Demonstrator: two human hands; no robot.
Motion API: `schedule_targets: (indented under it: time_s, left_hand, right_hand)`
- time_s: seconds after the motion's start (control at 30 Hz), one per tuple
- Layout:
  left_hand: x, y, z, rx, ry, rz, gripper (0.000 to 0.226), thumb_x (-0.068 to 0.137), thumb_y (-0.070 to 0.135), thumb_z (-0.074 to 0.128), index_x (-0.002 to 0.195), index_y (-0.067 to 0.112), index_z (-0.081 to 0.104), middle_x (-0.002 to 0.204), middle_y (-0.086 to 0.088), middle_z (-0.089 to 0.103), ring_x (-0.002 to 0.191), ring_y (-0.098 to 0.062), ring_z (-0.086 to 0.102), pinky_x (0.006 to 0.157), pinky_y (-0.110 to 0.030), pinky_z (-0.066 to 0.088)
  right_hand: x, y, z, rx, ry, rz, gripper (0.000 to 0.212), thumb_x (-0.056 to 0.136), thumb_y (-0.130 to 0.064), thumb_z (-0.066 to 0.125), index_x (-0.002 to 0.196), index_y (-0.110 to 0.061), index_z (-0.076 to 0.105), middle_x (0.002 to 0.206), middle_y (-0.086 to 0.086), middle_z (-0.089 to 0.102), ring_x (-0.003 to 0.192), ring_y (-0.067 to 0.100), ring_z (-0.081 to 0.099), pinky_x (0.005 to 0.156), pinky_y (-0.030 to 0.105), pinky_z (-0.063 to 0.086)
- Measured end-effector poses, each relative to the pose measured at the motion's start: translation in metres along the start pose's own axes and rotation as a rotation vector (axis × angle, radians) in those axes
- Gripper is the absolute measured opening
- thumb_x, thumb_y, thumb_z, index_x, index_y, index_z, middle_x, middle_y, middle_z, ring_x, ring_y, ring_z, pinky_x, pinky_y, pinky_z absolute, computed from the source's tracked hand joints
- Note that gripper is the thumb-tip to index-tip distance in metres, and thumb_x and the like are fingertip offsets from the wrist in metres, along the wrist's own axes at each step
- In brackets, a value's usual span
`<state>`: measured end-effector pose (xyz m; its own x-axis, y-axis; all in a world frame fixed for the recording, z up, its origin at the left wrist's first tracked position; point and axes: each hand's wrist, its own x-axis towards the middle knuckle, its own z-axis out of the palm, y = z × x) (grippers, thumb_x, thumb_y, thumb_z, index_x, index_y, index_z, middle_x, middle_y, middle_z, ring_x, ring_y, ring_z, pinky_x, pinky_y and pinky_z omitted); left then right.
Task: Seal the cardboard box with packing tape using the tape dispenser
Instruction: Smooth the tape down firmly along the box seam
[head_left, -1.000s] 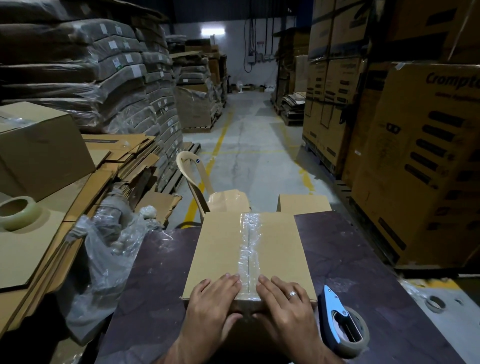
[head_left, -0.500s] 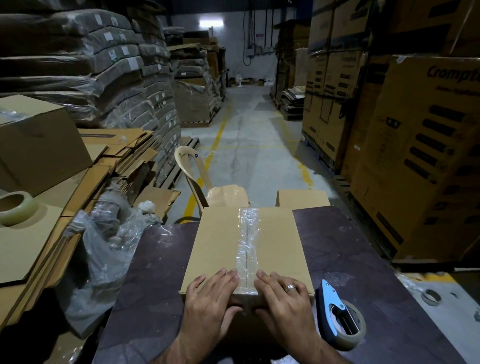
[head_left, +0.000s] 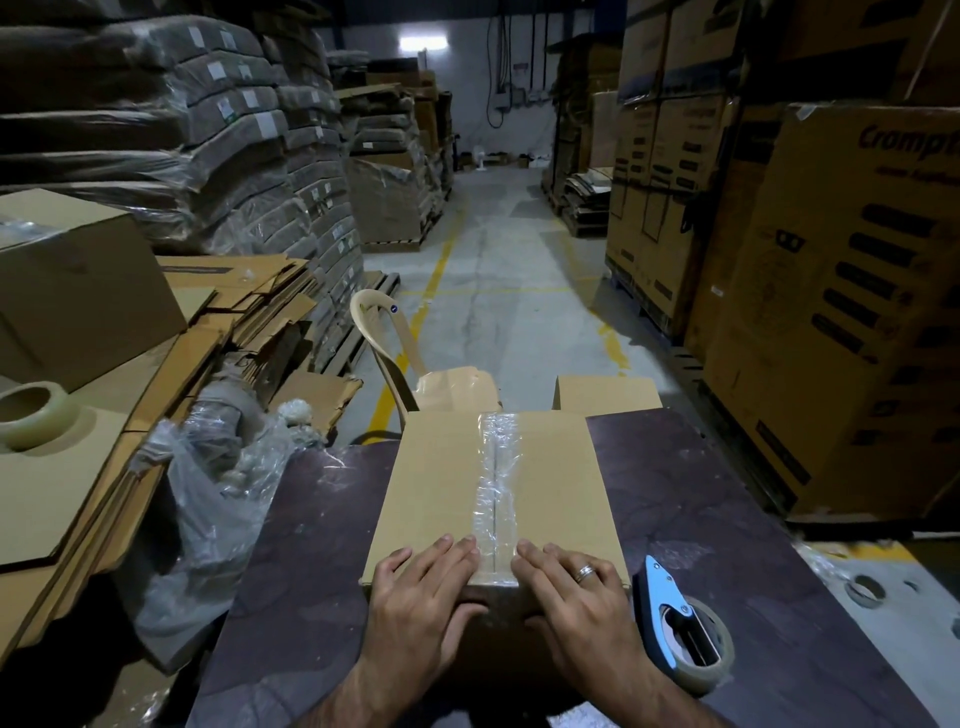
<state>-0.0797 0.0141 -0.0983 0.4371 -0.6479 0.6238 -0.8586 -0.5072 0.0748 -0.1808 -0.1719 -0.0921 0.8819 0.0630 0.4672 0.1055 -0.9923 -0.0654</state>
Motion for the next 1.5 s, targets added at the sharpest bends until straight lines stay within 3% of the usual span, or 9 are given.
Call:
schedule_targets:
  time_s: [0.43, 0.57, 0.7, 0.8, 0.87, 1.03, 1.13, 1.27, 1.5]
  left_hand:
    - [-0.012, -0.010, -0.014, -0.012, -0.117, 0.020, 0.047, 0.082, 0.031, 0.058, 0.129, 0.025, 0.055, 0.134, 0.009, 0.059, 0.128, -0.008, 0.049, 0.100, -0.041, 0.036]
    - [-0.022, -0.008, -0.022, -0.033, -0.050, -0.189, 0.045, 0.083, 0.036, 0.053, 0.128, 0.028, 0.056, 0.134, 0.010, 0.058, 0.129, -0.010, 0.045, 0.103, -0.050, 0.033]
    - [-0.029, -0.005, -0.019, -0.187, 0.015, -0.400, 0.061, 0.071, 0.011, 0.083, 0.127, 0.020, 0.060, 0.146, -0.003, 0.043, 0.135, -0.025, 0.037, 0.108, -0.041, 0.037]
    - [-0.026, 0.004, -0.022, -0.285, 0.043, -0.620, 0.066, 0.070, 0.010, 0.084, 0.130, 0.020, 0.059, 0.158, -0.006, 0.022, 0.130, -0.038, 0.046, 0.096, -0.051, 0.050]
    - [-0.024, 0.010, -0.025, -0.347, 0.095, -0.715, 0.065, 0.073, 0.013, 0.082, 0.133, 0.021, 0.057, 0.160, -0.002, 0.016, 0.129, -0.033, 0.048, 0.096, -0.047, 0.052]
    - [-0.022, 0.019, -0.033, -0.431, 0.186, -0.817, 0.061, 0.072, 0.011, 0.083, 0.128, 0.024, 0.060, 0.143, -0.003, 0.051, 0.127, -0.007, 0.044, 0.106, -0.030, 0.039]
    - [-0.025, 0.023, -0.035, -0.420, 0.201, -0.836, 0.056, 0.072, 0.009, 0.083, 0.123, 0.019, 0.065, 0.139, -0.004, 0.055, 0.123, -0.008, 0.048, 0.103, -0.039, 0.047]
    - [-0.031, 0.025, -0.039, -0.369, 0.237, -0.844, 0.053, 0.068, 0.005, 0.084, 0.117, 0.017, 0.069, 0.134, -0.007, 0.059, 0.120, -0.011, 0.052, 0.098, -0.021, 0.040]
    - [-0.032, 0.024, -0.046, -0.382, 0.189, -0.851, 0.052, 0.070, 0.008, 0.084, 0.119, 0.017, 0.068, 0.136, -0.005, 0.058, 0.123, -0.012, 0.052, 0.101, -0.023, 0.038]
  right_hand:
    - [-0.011, 0.011, -0.005, 0.011, 0.081, 0.032, 0.066, 0.056, -0.037, 0.079, 0.117, -0.023, 0.057, 0.125, -0.005, 0.064, 0.105, 0.018, 0.064, 0.084, 0.034, 0.032]
    - [-0.020, 0.019, -0.007, 0.069, 0.117, 0.162, 0.063, 0.061, -0.041, 0.079, 0.117, -0.026, 0.056, 0.128, -0.006, 0.061, 0.113, 0.019, 0.057, 0.089, 0.041, 0.035]
    - [-0.025, 0.022, -0.008, 0.227, 0.170, 0.292, 0.061, 0.062, -0.034, 0.086, 0.115, -0.019, 0.061, 0.131, 0.006, 0.056, 0.116, 0.024, 0.048, 0.094, 0.038, 0.046]
    - [-0.026, 0.021, -0.006, 0.337, 0.223, 0.437, 0.063, 0.057, -0.030, 0.090, 0.114, -0.020, 0.064, 0.133, 0.014, 0.050, 0.117, 0.030, 0.047, 0.095, 0.042, 0.044]
    - [-0.026, 0.021, -0.006, 0.407, 0.250, 0.518, 0.064, 0.057, -0.030, 0.090, 0.116, -0.020, 0.065, 0.128, 0.013, 0.052, 0.112, 0.028, 0.051, 0.094, 0.042, 0.048]
    - [-0.029, 0.024, -0.010, 0.456, 0.235, 0.550, 0.065, 0.059, -0.031, 0.088, 0.119, -0.022, 0.064, 0.116, 0.006, 0.056, 0.106, 0.021, 0.055, 0.089, 0.030, 0.046]
    - [-0.029, 0.025, -0.012, 0.468, 0.228, 0.547, 0.065, 0.059, -0.032, 0.088, 0.119, -0.022, 0.064, 0.113, 0.004, 0.056, 0.103, 0.020, 0.056, 0.089, 0.032, 0.050]
    - [-0.028, 0.023, -0.014, 0.473, 0.226, 0.530, 0.066, 0.058, -0.035, 0.088, 0.118, -0.023, 0.065, 0.110, 0.002, 0.057, 0.099, 0.018, 0.057, 0.085, 0.031, 0.051]
    - [-0.029, 0.026, -0.015, 0.478, 0.206, 0.481, 0.065, 0.061, -0.036, 0.087, 0.120, -0.024, 0.063, 0.110, 0.002, 0.056, 0.102, 0.018, 0.057, 0.086, 0.028, 0.047]
